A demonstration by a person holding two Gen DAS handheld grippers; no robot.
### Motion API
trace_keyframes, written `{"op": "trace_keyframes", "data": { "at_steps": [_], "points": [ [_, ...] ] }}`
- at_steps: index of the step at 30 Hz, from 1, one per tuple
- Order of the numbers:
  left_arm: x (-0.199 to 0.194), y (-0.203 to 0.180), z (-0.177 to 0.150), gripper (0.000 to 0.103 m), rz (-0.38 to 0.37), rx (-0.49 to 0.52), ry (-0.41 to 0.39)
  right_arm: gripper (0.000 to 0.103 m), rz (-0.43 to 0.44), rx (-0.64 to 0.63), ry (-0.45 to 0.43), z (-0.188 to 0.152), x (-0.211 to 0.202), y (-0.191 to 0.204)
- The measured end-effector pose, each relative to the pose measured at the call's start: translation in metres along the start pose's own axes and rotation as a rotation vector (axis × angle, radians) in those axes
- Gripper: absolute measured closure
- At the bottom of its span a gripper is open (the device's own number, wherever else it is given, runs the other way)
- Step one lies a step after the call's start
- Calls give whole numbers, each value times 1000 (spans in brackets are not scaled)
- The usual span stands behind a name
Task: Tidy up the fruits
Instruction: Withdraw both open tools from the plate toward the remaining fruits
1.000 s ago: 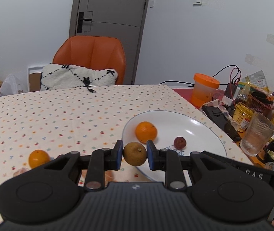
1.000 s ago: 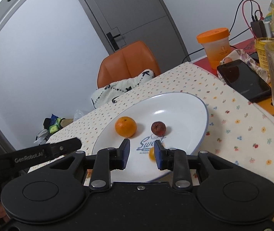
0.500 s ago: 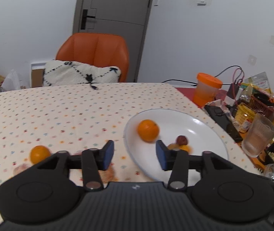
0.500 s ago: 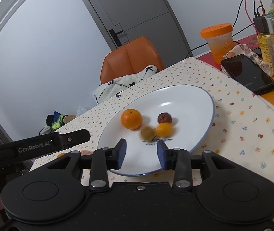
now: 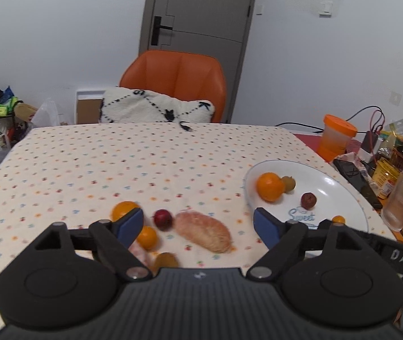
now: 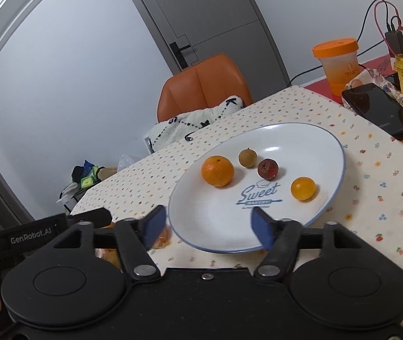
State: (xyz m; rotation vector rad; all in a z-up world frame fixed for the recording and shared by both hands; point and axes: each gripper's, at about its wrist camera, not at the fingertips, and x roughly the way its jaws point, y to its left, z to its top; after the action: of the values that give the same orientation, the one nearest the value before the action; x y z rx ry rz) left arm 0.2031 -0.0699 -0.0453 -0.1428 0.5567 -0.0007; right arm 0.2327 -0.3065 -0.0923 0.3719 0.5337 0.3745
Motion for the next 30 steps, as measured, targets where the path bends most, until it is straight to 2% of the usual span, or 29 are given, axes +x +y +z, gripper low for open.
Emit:
{"op": "trace_keyframes", "data": {
  "at_steps": [2,5,8,25,30],
  "points": [
    [-4,7,-1,18,14,-3,-5,21,-4,-7,-9,0,-1,5],
    [-11,17,-2,14,34,-18,-16,19,8,-24,-9,-1,-1,13],
    [-17,28,-2,12,49,-31,-28,11,16,-43,-13,-1,0,22],
    [-35,76,-11,11,118,-87,-23,10,74,-118,15,-11,9,60],
    [-35,87,-15,11,132,-104,-10,19,94,-130,41,-15,13,68]
  ]
}}
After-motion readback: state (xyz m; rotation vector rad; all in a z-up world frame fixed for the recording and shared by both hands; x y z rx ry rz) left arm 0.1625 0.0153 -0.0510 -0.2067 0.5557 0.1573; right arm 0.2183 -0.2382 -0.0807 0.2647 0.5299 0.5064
